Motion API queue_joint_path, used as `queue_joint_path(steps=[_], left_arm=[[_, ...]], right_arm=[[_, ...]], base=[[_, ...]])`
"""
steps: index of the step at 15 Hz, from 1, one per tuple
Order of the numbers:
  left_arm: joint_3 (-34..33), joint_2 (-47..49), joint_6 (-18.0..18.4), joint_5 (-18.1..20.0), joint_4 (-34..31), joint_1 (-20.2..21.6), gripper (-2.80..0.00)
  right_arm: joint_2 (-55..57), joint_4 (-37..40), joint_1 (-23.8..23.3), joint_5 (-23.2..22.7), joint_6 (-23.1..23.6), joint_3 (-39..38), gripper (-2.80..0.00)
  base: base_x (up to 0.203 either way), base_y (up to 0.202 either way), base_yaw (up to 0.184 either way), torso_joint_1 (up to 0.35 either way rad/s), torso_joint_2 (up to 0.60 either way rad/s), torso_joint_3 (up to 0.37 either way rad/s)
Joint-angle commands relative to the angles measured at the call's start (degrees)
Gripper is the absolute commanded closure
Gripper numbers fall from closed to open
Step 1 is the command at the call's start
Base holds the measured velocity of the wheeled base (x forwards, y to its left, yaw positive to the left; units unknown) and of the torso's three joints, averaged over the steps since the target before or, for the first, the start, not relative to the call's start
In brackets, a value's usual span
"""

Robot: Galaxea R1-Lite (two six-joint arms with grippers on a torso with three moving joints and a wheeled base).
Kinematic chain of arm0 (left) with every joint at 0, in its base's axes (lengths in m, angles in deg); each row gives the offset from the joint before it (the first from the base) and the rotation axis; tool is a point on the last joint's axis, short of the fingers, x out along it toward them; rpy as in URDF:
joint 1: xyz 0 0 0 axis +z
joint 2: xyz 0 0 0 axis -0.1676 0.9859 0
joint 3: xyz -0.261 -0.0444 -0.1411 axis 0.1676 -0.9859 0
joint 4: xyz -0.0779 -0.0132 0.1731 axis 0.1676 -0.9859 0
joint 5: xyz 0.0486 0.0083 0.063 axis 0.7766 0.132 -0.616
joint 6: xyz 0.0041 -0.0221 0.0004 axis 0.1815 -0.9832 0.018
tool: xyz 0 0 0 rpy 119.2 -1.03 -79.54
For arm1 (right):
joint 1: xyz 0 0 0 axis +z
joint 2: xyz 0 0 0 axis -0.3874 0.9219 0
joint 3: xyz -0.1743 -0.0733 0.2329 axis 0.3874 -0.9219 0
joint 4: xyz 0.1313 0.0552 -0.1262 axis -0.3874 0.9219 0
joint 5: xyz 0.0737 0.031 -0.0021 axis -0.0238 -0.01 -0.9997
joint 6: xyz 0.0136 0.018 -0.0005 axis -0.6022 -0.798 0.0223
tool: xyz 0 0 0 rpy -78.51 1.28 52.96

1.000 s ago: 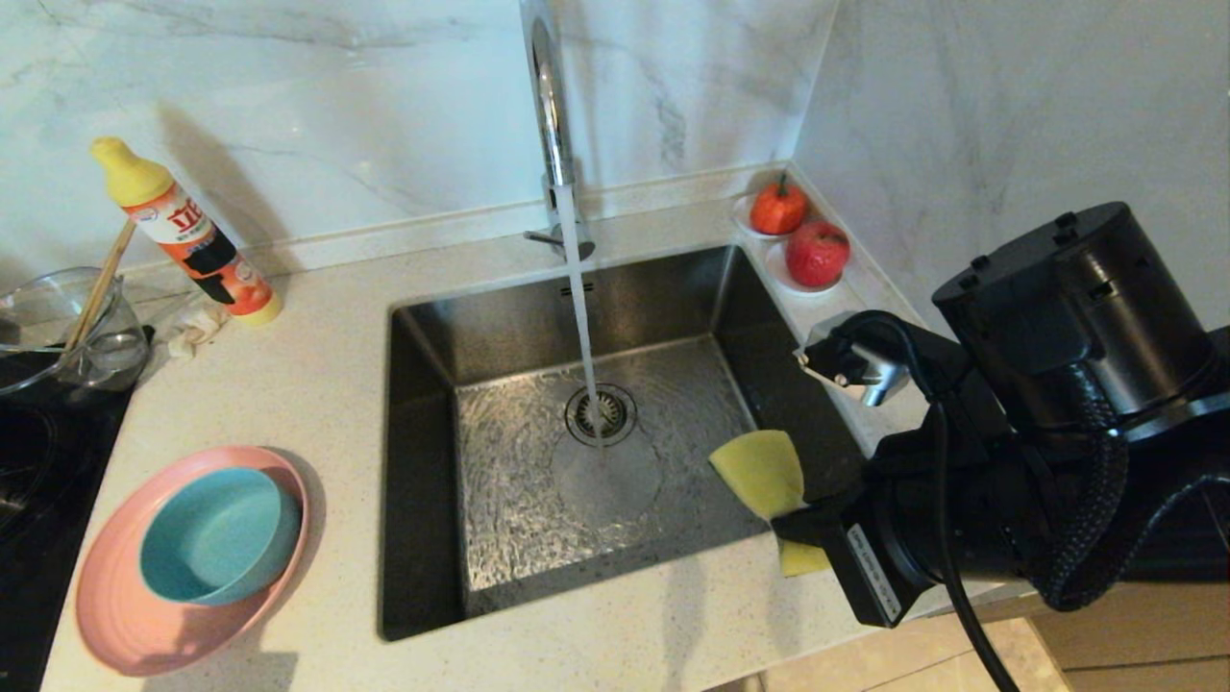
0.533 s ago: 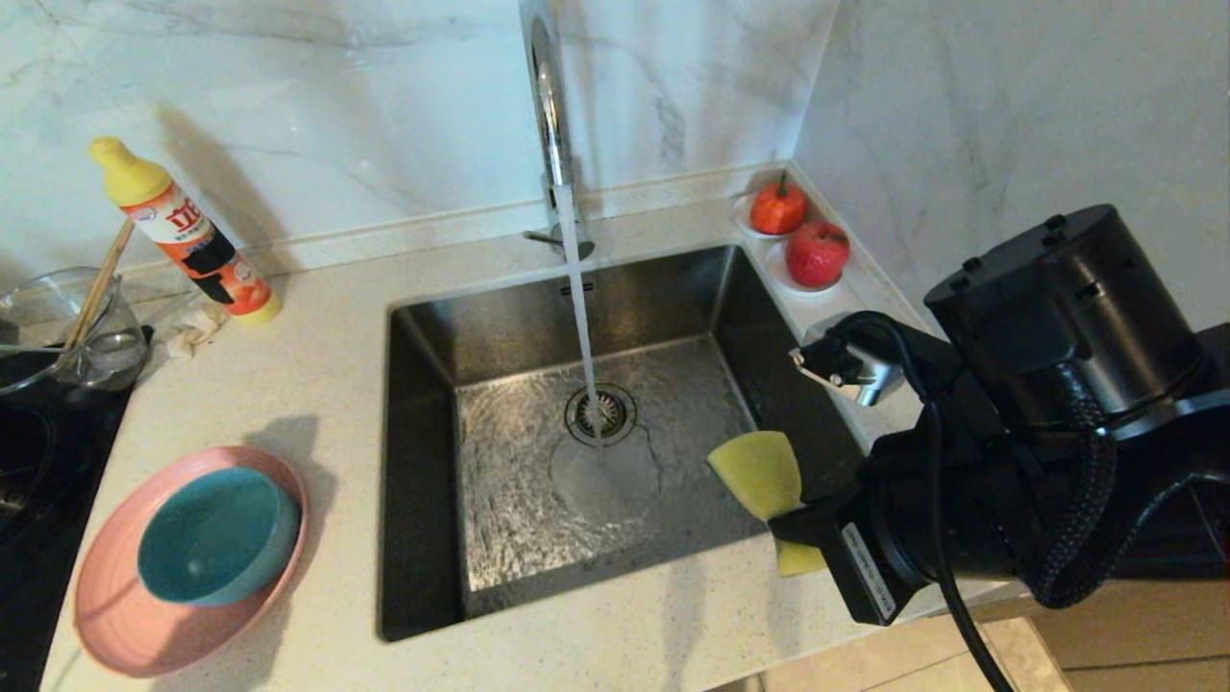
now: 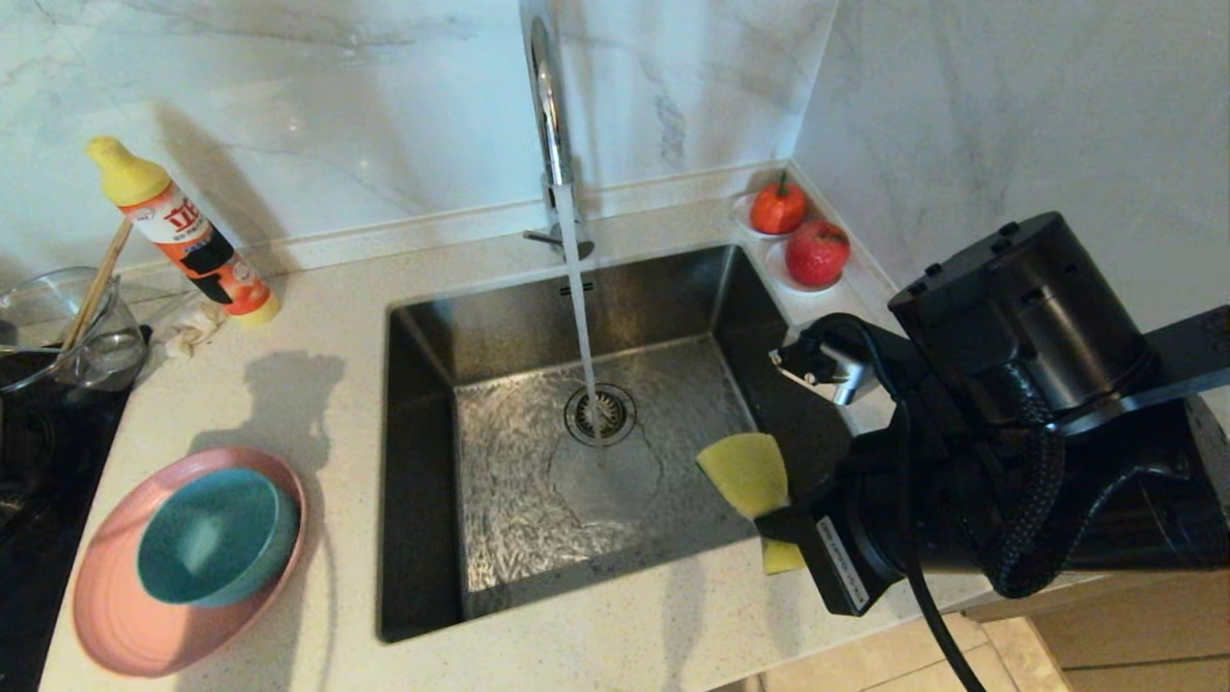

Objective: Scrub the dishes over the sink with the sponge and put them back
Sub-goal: Pick up a bowl and the sponge

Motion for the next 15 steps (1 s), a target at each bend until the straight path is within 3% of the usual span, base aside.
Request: queue_joint_path(steps=[1,3,8,11,15], left_arm=[[1.2,6.8,-0.5,4.4,-0.1,3.6,-2.80],[1.6,8.5,-1.0,7.7,-0.3,6.1,-2.80],[0.5,9.6,-1.6,9.7,-3.0,8.9,-2.80],[-1.8,8.8,-3.0,14.2,-5.5,10.1,-2.80],[-6.4,9.5,-2.9,14.6,-4.7,11.0,-2.80]], right_arm=[[0.4,0.2,0.0,0.0,-0.1,0.0,0.00],[0.3,0.2,0.0,0.1,0.1,0.1,0.00],[0.4,0.2,-0.1,0.2,0.2,-0.2,0.00],[0.4,0.1,-0.2,0.3,0.3,-0.3,0.00],[0.3,0.4,-0.2,0.3,0.4,0.0,0.00]], base=[[0.000,0.000,0.000,0.000,0.00,0.000],[0.000,0.000,0.000,0.000,0.00,0.000],[0.000,0.000,0.000,0.000,0.00,0.000],[0.000,0.000,0.000,0.000,0.00,0.000],[0.000,0.000,0.000,0.000,0.00,0.000]])
